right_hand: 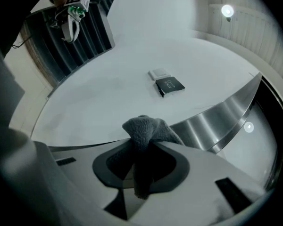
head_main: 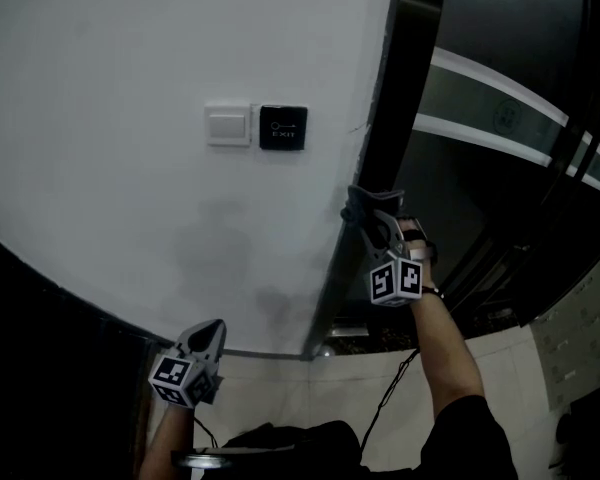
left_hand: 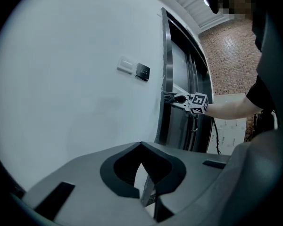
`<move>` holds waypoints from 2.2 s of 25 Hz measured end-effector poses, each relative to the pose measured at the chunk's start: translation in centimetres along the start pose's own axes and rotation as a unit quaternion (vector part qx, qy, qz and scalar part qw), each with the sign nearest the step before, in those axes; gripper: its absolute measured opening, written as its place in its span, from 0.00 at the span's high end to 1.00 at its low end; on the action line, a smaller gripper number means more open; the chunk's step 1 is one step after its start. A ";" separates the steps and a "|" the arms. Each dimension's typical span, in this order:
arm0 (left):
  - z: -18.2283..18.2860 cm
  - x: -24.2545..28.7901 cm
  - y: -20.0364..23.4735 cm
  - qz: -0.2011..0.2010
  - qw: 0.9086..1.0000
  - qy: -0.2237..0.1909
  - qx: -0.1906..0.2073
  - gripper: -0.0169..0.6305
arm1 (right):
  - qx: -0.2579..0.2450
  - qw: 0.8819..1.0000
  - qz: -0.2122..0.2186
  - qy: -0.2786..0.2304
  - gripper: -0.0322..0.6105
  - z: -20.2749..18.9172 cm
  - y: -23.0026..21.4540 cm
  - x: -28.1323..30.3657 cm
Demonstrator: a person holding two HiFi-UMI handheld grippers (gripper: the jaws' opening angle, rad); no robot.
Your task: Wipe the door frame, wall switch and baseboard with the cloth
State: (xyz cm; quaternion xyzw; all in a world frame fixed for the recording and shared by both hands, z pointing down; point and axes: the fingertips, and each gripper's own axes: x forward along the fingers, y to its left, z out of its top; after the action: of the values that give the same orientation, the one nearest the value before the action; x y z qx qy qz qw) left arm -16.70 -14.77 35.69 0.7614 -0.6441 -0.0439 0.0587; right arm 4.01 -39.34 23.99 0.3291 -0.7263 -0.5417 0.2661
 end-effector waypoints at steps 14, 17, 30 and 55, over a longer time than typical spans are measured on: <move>-1.3 0.7 -0.6 -0.007 1.000 0.021 -0.004 0.97 | 0.017 0.999 0.044 0.010 0.82 -1.6 5.1 0.2; -1.5 0.8 -0.7 -0.007 1.000 0.023 -0.005 0.97 | 0.022 0.998 0.057 0.014 0.82 -2.0 6.5 0.2; -2.5 1.2 0.2 -0.002 0.999 0.033 -0.015 0.97 | 0.036 0.993 0.105 0.024 0.82 -3.6 12.0 0.3; -5.0 2.5 0.7 0.011 0.997 0.066 -0.025 0.97 | 0.067 0.970 0.230 0.048 0.82 -6.8 23.4 0.7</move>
State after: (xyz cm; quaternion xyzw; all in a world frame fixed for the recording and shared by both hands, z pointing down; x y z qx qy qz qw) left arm -16.23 -17.19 40.74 0.7536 -0.6461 -0.0094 0.1209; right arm 4.16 -39.40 48.40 0.1958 -0.8037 -0.3992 0.3954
